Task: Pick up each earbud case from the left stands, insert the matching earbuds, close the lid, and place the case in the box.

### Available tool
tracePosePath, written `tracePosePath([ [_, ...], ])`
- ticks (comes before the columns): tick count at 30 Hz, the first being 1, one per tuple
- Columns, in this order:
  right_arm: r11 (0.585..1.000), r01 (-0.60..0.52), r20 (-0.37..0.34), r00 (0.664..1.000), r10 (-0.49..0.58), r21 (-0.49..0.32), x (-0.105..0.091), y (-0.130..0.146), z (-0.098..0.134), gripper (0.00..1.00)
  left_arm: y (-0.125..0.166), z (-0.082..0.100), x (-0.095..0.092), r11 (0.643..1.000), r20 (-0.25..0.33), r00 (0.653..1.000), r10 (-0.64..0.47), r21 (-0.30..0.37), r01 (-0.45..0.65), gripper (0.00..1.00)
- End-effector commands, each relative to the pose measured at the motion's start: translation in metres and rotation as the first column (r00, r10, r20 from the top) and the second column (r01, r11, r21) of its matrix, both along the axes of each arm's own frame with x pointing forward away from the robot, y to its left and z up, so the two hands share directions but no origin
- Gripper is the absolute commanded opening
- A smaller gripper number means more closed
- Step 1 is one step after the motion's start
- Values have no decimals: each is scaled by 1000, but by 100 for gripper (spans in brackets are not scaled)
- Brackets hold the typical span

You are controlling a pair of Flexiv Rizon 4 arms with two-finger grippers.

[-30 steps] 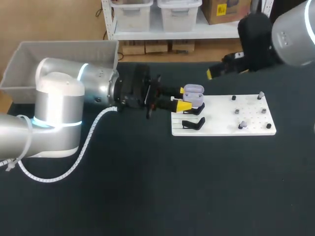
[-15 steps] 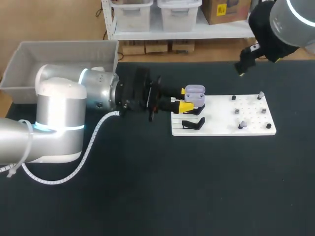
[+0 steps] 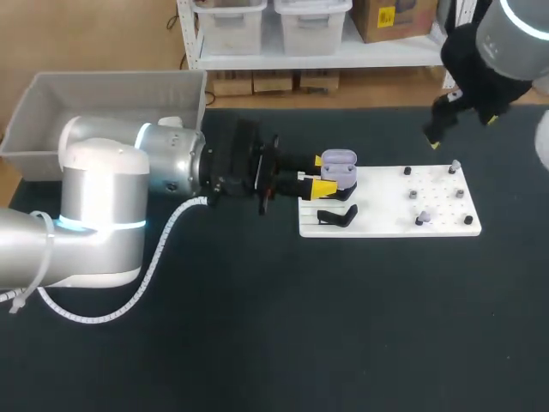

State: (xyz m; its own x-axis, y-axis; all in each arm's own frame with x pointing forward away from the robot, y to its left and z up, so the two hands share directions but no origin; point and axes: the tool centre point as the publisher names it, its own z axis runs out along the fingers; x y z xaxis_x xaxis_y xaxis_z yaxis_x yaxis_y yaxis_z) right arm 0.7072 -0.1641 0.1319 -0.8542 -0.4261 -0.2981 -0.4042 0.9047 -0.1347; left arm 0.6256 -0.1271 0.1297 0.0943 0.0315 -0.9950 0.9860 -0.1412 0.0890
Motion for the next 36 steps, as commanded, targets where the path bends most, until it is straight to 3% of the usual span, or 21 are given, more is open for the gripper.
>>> tracePosePath([
  [1,996,12,-104,994,-21,-87,22,4,-25,100,0,0,-2,1000,2,1000,7,-1,-7,0],
  [4,990,11,-120,992,-28,-138,25,-2,-40,100,0,0,-2,1000,2,1000,7,-1,-7,0],
  [13,991,41,-168,984,-62,-129,29,-20,-70,100,0,0,-2,1000,2,1000,7,-1,-7,0],
  [17,994,65,-169,982,-80,-89,28,-22,-74,100,0,0,-2,1000,2,1000,7,-1,-7,0],
  [36,994,65,-169,982,-80,-89,28,-22,-74,100,0,0,-2,1000,2,1000,7,-1,-7,0],
])
